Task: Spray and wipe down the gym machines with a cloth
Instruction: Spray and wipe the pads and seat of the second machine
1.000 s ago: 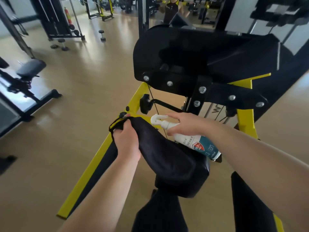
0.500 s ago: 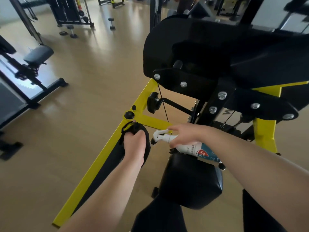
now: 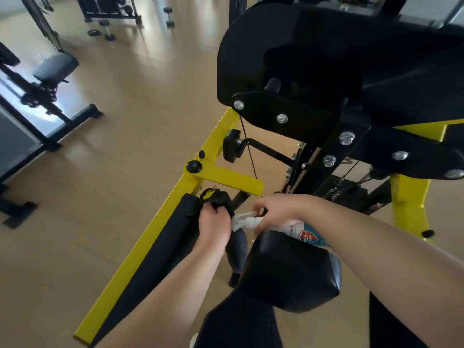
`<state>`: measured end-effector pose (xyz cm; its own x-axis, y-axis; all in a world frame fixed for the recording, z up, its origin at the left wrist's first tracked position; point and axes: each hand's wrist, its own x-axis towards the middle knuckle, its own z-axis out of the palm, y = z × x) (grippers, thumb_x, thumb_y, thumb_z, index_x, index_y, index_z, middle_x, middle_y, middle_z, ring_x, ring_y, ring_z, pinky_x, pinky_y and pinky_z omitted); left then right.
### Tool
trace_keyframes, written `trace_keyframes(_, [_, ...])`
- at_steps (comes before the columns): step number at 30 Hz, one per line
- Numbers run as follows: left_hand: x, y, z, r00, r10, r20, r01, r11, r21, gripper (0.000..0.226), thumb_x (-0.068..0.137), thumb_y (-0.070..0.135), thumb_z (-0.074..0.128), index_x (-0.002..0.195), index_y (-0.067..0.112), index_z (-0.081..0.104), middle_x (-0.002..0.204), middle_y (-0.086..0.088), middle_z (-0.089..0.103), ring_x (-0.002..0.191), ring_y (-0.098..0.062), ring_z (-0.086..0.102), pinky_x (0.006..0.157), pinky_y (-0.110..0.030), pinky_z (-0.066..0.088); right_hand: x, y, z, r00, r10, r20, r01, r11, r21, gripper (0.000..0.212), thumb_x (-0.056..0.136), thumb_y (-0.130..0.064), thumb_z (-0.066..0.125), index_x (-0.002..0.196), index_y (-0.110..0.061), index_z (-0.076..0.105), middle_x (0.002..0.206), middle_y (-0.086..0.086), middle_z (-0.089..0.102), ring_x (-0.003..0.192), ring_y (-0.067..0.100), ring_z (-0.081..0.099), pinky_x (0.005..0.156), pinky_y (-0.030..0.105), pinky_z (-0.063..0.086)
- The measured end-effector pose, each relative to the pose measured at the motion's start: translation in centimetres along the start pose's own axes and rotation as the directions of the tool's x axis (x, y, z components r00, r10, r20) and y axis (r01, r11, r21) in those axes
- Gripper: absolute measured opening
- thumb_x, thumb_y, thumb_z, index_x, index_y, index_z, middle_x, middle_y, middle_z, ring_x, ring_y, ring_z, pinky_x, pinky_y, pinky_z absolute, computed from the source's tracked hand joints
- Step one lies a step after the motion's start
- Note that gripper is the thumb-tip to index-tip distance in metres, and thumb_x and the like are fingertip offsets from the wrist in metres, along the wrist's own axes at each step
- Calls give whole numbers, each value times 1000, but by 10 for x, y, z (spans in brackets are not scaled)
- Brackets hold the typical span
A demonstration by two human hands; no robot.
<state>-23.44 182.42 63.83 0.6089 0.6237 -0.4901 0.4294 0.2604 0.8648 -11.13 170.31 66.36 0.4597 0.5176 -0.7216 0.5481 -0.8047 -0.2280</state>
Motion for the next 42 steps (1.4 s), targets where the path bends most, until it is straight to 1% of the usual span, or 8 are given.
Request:
trace_keyframes(7, [-6, -15, -7, 995, 95, 10, -95, 993, 69, 25, 99, 8, 56, 124, 13, 57, 107, -9, 69, 106, -27, 66, 100, -47, 53, -6, 3, 7, 999, -30, -16, 31, 998, 62, 67, 90, -51, 75, 149, -34, 48, 144, 1, 53, 119, 20, 52, 94, 36, 45])
trace_keyframes(14, [-13, -32, -14, 976, 201, -80, -196, 978, 72, 8, 97, 8, 62, 104, 10, 61, 83, 2, 68, 77, -1, 66, 63, -5, 45, -16, -4, 4, 997, -35, -62, 39, 997, 70, 63, 86, -52, 77, 141, -34, 51, 120, -3, 57, 98, 15, 57, 84, 34, 52])
trace_keyframes(20, [-10, -46, -15, 994, 66, -91, -68, 998, -17, 24, 94, 20, 67, 117, 14, 63, 94, -1, 73, 89, -7, 70, 75, -21, 54, -23, 2, 2, 993, 13, -121, 4, 990, 138, 85, 83, -57, 77, 156, -38, 38, 131, 1, 59, 106, 19, 61, 95, 42, 56])
trace_keyframes(25, [11, -42, 5, 997, -52, -65, 55, 997, 45, 30, 94, 37, 64, 116, 16, 65, 99, -8, 71, 98, -28, 68, 92, -43, 57, -31, 7, -5, 955, 58, -291, 55, 930, 364, 83, 88, -48, 78, 159, -36, 38, 111, -5, 62, 92, 14, 65, 75, 31, 53])
trace_keyframes(29, [31, -27, 27, 996, -58, -72, 61, 997, 40, 30, 100, 45, 53, 117, 21, 59, 106, -4, 63, 102, -25, 59, 102, -44, 50, -27, 10, -9, 918, 87, -387, 79, 916, 394, 84, 89, -51, 75, 162, -30, 37, 145, 3, 57, 120, 20, 60, 95, 37, 50])
trace_keyframes(36, [60, -24, 50, 1000, 7, -4, -7, 997, -73, 25, 98, 33, 53, 117, 21, 64, 107, -6, 71, 104, -30, 68, 95, -48, 55, -2, 10, -11, 963, 49, -263, 35, 951, 307, 83, 91, -57, 68, 162, -29, 37, 169, -8, 33, 137, 22, 51, 107, 38, 45])
trace_keyframes(40, [67, -28, 56, 983, 79, 163, -101, 986, 134, 16, 78, 27, 55, 84, 24, 69, 79, -4, 74, 86, -37, 71, 80, -54, 60, 3, 13, -15, 968, 88, -236, 10, 923, 385, 69, 90, -55, 71, 153, -32, 53, 131, 1, 66, 105, 22, 67, 97, 45, 56])
trace_keyframes(42, [68, -26, 60, 975, 77, 209, -133, 954, 268, 7, 90, 21, 58, 88, 19, 65, 84, -7, 71, 92, -36, 71, 78, -43, 59, 3, 14, -16, 972, 77, -222, 8, 933, 360, 76, 90, -57, 70, 158, -34, 45, 139, -4, 61, 108, 21, 65, 98, 42, 55])
